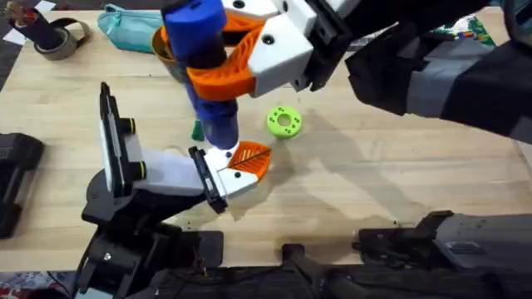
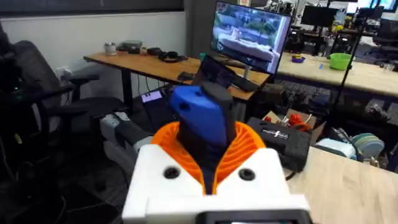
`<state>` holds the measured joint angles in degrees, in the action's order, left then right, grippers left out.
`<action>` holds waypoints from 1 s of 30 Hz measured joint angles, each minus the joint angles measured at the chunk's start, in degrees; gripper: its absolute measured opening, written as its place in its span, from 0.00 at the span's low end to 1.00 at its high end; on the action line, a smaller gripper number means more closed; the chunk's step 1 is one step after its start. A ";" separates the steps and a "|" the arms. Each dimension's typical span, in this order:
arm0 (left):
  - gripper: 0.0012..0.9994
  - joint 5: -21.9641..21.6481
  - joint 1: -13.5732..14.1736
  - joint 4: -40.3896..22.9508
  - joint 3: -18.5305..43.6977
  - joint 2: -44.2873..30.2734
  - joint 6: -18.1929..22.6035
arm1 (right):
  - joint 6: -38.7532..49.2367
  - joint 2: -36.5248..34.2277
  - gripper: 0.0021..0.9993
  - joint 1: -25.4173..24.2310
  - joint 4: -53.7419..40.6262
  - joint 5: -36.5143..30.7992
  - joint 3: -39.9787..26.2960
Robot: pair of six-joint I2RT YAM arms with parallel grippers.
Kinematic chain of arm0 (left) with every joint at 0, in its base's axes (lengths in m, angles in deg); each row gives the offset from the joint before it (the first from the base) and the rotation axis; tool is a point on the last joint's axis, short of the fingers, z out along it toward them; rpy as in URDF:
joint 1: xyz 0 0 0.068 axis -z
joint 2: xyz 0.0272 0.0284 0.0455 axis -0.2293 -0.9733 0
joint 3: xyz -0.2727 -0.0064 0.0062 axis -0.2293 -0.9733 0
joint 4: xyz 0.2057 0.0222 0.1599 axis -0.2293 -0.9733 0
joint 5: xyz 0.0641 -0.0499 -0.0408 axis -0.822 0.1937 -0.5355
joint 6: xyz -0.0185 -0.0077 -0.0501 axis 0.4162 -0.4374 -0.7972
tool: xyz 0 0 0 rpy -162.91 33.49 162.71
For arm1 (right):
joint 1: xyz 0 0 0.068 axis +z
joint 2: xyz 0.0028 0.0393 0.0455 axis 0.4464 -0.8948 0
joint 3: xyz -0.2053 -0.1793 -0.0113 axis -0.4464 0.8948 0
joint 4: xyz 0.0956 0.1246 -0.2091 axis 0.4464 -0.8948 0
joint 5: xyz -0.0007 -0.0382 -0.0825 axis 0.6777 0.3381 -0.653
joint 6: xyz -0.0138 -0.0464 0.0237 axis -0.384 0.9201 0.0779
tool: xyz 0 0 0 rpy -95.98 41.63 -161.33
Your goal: Pick up the gripper from the table and insert it into the empty holder that is missing its gripper. Then pick up a screw, insert it into the mounting hole, and use the screwdriver to tighten it. Finally, clean up the table by picking up the vegetable and placing it into the bucket.
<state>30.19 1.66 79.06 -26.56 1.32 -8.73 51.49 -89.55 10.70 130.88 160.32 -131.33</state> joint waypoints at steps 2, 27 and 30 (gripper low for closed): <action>0.02 0.00 0.00 0.00 0.00 -0.01 -0.01 | 0.01 0.00 0.04 0.00 0.00 0.00 0.00; 0.02 0.00 0.00 0.00 0.00 -0.01 0.00 | 0.37 0.00 0.04 0.17 -0.01 0.11 1.65; 0.02 0.00 0.00 0.00 0.00 0.00 0.00 | 0.38 0.00 0.04 0.17 0.00 0.11 1.68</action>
<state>30.19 1.66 79.06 -26.56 1.32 -8.73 51.86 -89.55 10.87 130.88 160.43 -129.65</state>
